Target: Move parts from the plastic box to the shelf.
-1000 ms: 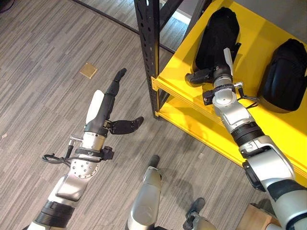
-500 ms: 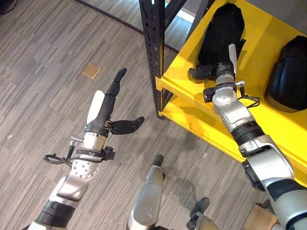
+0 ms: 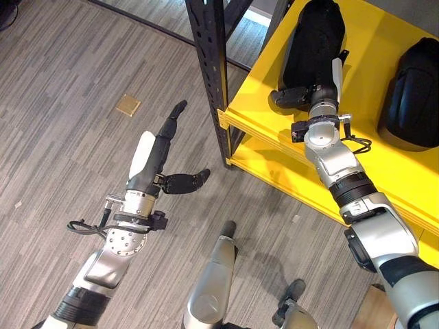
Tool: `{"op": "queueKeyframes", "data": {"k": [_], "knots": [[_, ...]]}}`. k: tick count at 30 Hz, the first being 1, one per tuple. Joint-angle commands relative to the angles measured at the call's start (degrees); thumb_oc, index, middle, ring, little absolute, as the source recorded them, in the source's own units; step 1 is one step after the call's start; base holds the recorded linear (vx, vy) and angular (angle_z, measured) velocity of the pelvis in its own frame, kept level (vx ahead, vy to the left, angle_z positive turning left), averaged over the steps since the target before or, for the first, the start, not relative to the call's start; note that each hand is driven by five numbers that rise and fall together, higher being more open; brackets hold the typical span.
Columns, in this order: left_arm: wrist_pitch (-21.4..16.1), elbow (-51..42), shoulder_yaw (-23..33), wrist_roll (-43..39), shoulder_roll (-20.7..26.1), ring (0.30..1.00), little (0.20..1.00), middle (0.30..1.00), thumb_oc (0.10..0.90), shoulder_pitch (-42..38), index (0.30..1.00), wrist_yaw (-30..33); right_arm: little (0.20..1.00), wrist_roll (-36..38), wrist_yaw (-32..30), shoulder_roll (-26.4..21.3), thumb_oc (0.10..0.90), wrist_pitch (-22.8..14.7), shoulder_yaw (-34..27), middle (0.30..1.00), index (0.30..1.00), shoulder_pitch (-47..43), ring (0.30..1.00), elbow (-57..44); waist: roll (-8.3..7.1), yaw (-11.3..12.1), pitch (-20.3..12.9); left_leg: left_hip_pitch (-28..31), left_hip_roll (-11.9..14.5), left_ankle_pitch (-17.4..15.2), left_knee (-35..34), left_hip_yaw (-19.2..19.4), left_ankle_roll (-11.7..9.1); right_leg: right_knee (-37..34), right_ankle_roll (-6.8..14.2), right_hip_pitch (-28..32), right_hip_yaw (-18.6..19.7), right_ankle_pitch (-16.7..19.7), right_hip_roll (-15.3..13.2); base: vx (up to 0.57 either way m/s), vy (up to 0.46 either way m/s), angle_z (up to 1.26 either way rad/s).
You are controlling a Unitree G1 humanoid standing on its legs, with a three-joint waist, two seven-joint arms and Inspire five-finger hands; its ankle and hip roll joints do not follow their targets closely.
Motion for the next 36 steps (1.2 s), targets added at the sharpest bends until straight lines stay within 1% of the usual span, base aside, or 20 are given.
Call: {"op": "queueKeyframes", "data": {"k": [1, 7, 10, 14, 15, 20, 27, 30, 31, 32, 34, 36], "knots": [[-4.17, -6.49, 1.17, -0.08, -1.11, 1.0, 1.0, 1.0, 0.9, -3.84, 1.0, 3.16, 1.0, 0.75, -0.82, -1.49, 0.9, -3.81, -0.17, 1.0, 1.0, -4.7, 1.0, -5.51, 1.4, -0.27, -1.6, -0.23, 3.55, 0.03, -1.57, 1.41, -1.11, 4.55, -2.21, 3.45, 1.54, -1.4, -0.95, 0.01, 0.031, -0.01], [-3.81, -6.56, 0.9, -0.38, -1.14, 1.0, 1.0, 1.0, 0.9, -3.91, 1.0, 2.9, 1.0, 1.03, -0.42, -1.39, 0.9, -3.88, 0.4, 1.0, 1.0, -5.1, 1.0, -5.39, 1.76, -0.29, -1.37, -0.37, 3.24, -0.29, -1.13, 1.61, -0.86, 4.97, -2.2, 2.94, 1.54, -1.15, -1.45, 0.01, 0.019, -0.01], [-3.89, -6.84, 0.88, 0.01, -0.95, 1.0, 1.0, 1.0, 0.9, -3.59, 1.0, 2.89, 1.0, 0.82, 0.44, -1.56, 0.9, -4.55, 0.44, 1.0, 1.0, -5.28, 1.0, -5.42, 1.88, -0.07, -1.3, -0.45, 2.97, -0.32, -1.03, 1.6, -0.7, 4.86, -2.17, 2.96, 1.29, -0.74, -1.68, 0.03, 0.041, 0.01], [-3.83, -6.56, 0.73, -0.02, -0.91, 1.0, 1.0, 1.0, 0.9, -3.6, 1.0, 3.21, 1.0, 1.04, -0.09, -1.32, 0.9, -4.14, 0.84, 1.0, 1.0, -6.01, 1.0, -5.68, 2.02, 0.11, -1.23, -0.6, 2.66, -0.32, -0.98, 1.72, -0.5, 4.78, -2.12, 2.71, 1.18, -0.22, -1.99, 0.01, 0.043, 0.04], [-3.86, -6.6, 0.86, -0.14, -0.75, 1.0, 1.0, 1.0, 0.9, -3.56, 1.0, 2.77, 1.0, 1.0, -0.79, -1.3, 0.9, -4.61, 0.95, 1.0, 1.0, -6.07, 1.0, -5.91, 1.94, 0.28, -1.19, -0.62, 2.52, -0.28, -1.02, 1.74, -0.46, 4.79, -2.11, 2.81, 0.95, 0.06, -2.16, 0.0, 0.0, 0.0], [-4.41, -6.67, 0.94, -0.44, -0.59, 1.0, 1.0, 1.0, 0.9, -3.24, 1.0, 1.53, 1.0, 1.19, -1.43, -1.29, 0.9, -4.72, 0.81, 1.0, 1.0, -6.03, 1.0, -6.19, 1.83, 0.46, -1.18, -0.77, 2.49, -0.4, -0.73, 1.86, -0.32, 4.87, -2.14, 2.88, 0.76, 0.17, -2.17, 0.0, -0.002, 0.01], [-4.63, -6.7, 0.82, -1.7, -0.47, 1.0, 1.0, 1.0, 0.9, -3.01, 1.0, 1.83, 1.0, 0.27, -1.65, -1.43, 0.9, -5.0, 0.66, 1.0, 1.0, -6.42, 1.0, -5.4, 2.13, 0.56, -1.07, -0.75, 2.17, -0.55, -0.51, 1.66, -0.05, 5.55, -2.14, 2.42, 0.91, 0.2, -2.37, 0.0, 0.0, 0.0], [-4.62, -6.83, 0.95, -2.6, -0.53, 1.0, 1.0, 1.0, 0.9, -2.88, 1.0, 1.13, 1.0, -1.05, -1.98, -1.5, 0.9, -4.89, 0.57, 1.0, 1.0, -6.25, 1.0, -5.81, 2.06, 0.55, -1.0, -0.86, 2.21, -0.43, -0.55, 1.61, -0.13, 5.73, -2.2, 2.38, 1.06, 0.08, -2.27, 0.0, 0.0, 0.0], [-4.35, -6.84, 0.85, -4.31, -0.71, 1.0, 1.0, 1.0, 0.9, -2.61, 1.0, 0.27, 1.0, -2.81, -3.35, -1.89, 0.9, -4.44, 0.87, 1.0, 1.0, -6.27, 1.0, -6.33, 1.95, 0.58, -0.95, -0.83, 2.33, -0.29, -0.76, 1.52, -0.24, 5.56, -2.26, 2.62, 1.12, -0.02, -2.11, 0.0, 0.0, 0.0], [-4.44, -6.85, 0.88, -4.5, -0.67, 1.0, 1.0, 1.0, 0.9, -2.57, 1.0, 0.08, 1.0, -3.52, -3.41, -2.01, 0.9, -4.18, 0.8, 1.0, 1.0, -6.26, 1.0, -6.5, 1.92, 0.56, -0.92, -0.83, 2.34, -0.28, -0.78, 1.47, -0.27, 5.52, -2.22, 2.66, 1.12, -0.05, -2.05, 0.0, 0.0, 0.0], [-5.36, -6.79, 0.8, -2.54, -0.74, 1.0, 1.0, 1.0, 0.9, -2.37, 1.0, 1.08, 1.0, -5.26, -4.84, -2.3, 0.9, -3.25, 1.01, 1.0, 1.0, -5.98, 1.0, -6.98, 1.81, 0.51, -0.83, -0.79, 2.47, -0.19, -0.92, 1.54, -0.22, 5.48, -2.21, 2.7, 1.16, 0.02, -1.94, 0.0, 0.0, 0.0], [-6.02, -7.16, 0.86, -3.16, -0.75, 1.0, 1.0, 1.0, 0.9, -2.3, 1.0, 1.14, 1.0, -6.95, -5.66, -3.04, 0.9, -2.7, 1.09, 1.0, 1.0, -5.96, 1.0, -7.75, 1.67, 0.33, -0.72, -0.76, 2.52, -0.28, -0.97, 1.61, -0.24, 5.55, -2.21, 2.5, 1.32, -0.07, -1.88, 0.0, 0.0, 0.0]]}}
